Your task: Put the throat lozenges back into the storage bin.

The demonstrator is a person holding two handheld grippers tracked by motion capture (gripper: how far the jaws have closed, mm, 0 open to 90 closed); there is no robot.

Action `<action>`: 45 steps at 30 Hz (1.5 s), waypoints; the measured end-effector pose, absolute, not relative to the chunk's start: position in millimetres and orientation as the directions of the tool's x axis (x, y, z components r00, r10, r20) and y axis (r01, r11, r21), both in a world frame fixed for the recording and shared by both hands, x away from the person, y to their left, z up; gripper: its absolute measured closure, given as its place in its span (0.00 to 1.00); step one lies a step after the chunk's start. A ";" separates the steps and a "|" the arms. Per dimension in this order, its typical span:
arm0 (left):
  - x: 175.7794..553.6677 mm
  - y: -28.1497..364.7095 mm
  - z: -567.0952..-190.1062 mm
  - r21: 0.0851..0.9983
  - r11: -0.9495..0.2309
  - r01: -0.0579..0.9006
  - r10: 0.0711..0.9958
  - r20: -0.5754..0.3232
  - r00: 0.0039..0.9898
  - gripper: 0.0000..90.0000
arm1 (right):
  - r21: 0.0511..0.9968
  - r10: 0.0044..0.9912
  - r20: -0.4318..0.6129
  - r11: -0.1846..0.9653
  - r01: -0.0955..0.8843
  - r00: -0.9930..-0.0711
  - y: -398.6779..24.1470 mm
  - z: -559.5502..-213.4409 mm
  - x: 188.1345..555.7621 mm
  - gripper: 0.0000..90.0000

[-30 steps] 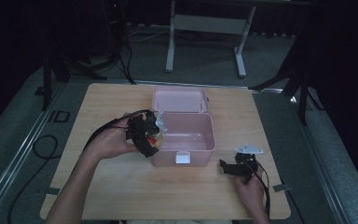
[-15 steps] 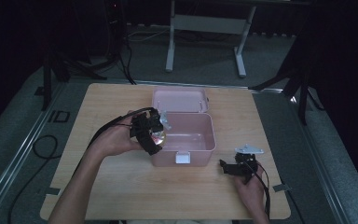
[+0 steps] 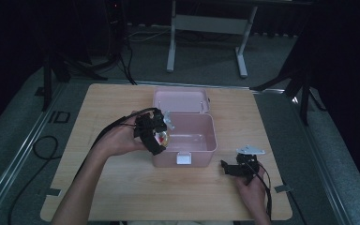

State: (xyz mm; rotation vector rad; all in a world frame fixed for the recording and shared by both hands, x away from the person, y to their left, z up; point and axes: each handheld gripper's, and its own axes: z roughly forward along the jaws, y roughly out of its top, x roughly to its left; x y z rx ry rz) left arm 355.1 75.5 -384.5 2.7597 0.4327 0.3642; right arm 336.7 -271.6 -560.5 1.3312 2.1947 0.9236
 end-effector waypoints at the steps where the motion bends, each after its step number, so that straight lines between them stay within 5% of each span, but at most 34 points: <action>1: 355.4 75.2 -384.6 0.351 -0.902 0.250 0.333 0.199 0.922 0.23 | 0.718 0.888 -0.007 0.324 0.616 -0.460 -271.6 -560.5 336.7 0.14; 31: 361.0 67.4 -387.2 0.367 -0.895 0.255 0.337 0.180 0.924 0.23 | 0.718 0.888 -0.007 0.324 0.616 -0.459 -271.6 -560.5 336.7 0.14; 35: 361.2 67.9 -382.8 0.413 -0.870 0.271 0.379 0.207 0.902 0.08 | 0.718 0.888 -0.007 0.324 0.616 -0.459 -271.6 -560.5 336.6 0.14; 45: 359.1 79.3 -377.2 0.424 -0.862 0.277 0.397 0.225 0.890 0.11 | 0.718 0.887 -0.006 0.325 0.616 -0.462 -271.3 -560.5 336.5 0.14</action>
